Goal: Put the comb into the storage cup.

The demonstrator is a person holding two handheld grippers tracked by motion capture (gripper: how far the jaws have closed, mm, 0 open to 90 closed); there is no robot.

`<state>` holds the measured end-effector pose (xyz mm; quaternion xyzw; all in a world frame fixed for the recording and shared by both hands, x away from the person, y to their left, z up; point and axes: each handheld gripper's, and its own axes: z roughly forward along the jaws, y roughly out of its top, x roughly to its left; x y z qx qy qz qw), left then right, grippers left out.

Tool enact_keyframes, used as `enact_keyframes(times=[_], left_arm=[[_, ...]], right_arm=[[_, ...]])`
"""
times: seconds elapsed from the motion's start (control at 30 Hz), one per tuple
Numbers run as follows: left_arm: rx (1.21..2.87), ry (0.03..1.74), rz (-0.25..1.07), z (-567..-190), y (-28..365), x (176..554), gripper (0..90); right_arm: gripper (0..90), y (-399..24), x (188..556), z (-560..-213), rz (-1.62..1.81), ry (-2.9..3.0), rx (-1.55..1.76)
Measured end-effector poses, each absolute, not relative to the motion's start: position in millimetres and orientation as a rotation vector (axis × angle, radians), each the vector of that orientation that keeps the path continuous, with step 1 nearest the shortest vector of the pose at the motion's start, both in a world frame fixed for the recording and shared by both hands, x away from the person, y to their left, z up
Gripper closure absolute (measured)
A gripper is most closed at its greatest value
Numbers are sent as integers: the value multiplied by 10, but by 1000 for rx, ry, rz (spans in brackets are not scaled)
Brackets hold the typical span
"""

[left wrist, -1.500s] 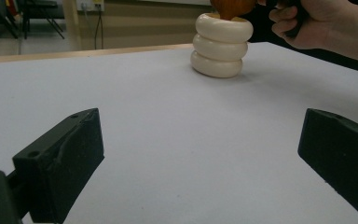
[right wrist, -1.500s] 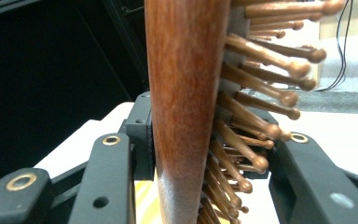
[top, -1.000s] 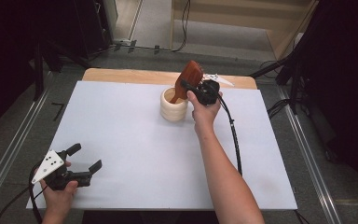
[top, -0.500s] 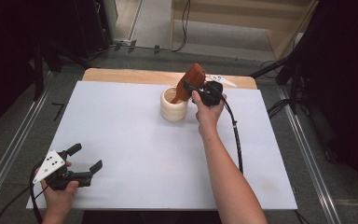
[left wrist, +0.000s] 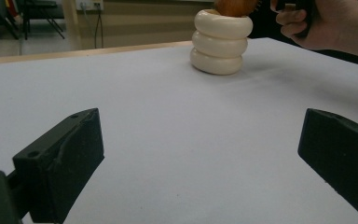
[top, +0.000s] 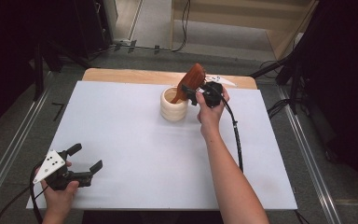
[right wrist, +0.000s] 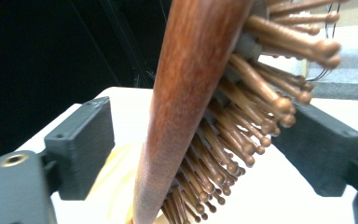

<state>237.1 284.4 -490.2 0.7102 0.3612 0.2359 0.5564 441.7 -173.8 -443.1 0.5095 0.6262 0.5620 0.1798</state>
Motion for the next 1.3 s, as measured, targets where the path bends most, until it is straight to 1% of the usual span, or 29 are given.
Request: enact_keyframes(times=[0.07, 0.1, 0.17, 0.77, 1.3], left_arm=[[1676, 853, 558, -4902, 2843, 2371, 4], [1676, 853, 557, -4902, 2843, 2371, 4], [1677, 852, 556, -4902, 2842, 2371, 5], [1677, 853, 557, -4902, 2841, 2369, 4], [1678, 851, 557, -4903, 2838, 2369, 4]], right_arm=[[80, -1750, 4415, -4425, 1581, 1773, 1442], [9, -1759, 4417, -4425, 1574, 1786, 1444], [0, -1762, 4416, -4428, 1577, 1802, 1435], [0, -1794, 4249, -4342, 1505, 1862, 1338], [0, -1918, 4021, -4303, 1538, 1863, 1293]])
